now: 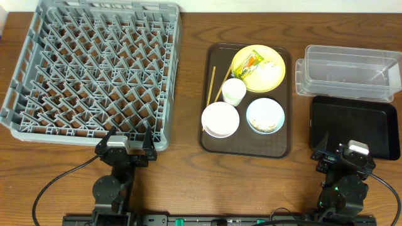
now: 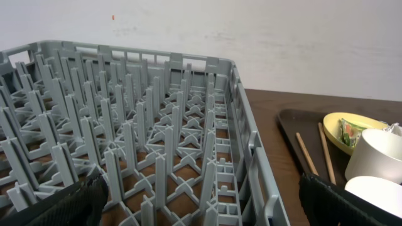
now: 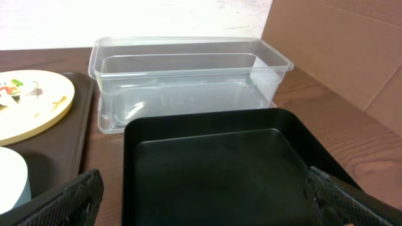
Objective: Sort waste into correct bins and load items into the dishwasher
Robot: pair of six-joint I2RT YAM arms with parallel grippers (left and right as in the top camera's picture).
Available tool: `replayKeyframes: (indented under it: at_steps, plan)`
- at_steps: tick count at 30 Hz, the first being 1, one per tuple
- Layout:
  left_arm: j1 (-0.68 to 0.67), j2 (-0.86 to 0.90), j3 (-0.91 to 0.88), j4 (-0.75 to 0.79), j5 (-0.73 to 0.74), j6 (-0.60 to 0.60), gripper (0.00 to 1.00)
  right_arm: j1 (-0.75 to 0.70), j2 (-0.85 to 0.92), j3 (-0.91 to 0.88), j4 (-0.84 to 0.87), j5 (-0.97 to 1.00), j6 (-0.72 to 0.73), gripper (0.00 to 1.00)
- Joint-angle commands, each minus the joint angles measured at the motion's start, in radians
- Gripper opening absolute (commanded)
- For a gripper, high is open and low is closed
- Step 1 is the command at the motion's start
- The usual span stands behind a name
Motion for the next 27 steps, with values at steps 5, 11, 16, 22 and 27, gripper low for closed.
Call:
replayKeyframes:
  at_steps: [5, 11, 16, 22, 27]
  plan:
    - [0.005, 0.006, -0.002, -0.070, 0.058, 0.013, 0.98, 0.050, 0.006, -0.002, -0.008, 0.029, 0.010, 0.99]
    - [0.005, 0.006, -0.002, -0.070, 0.058, 0.013, 0.98, 0.050, 0.006, -0.002, -0.008, 0.029, 0.010, 0.99]
    - [0.005, 0.006, -0.003, -0.070, 0.058, 0.013, 0.98, 0.050, 0.006, -0.002, -0.008, 0.029, 0.010, 0.99]
    - [0.005, 0.006, -0.003, -0.070, 0.058, 0.013, 0.98, 0.050, 0.006, -0.003, -0.008, 0.029, 0.010, 0.99]
    - [0.005, 0.006, -0.003, -0.070, 0.058, 0.013, 0.98, 0.050, 0.006, -0.002, -0.008, 0.029, 0.010, 0.99]
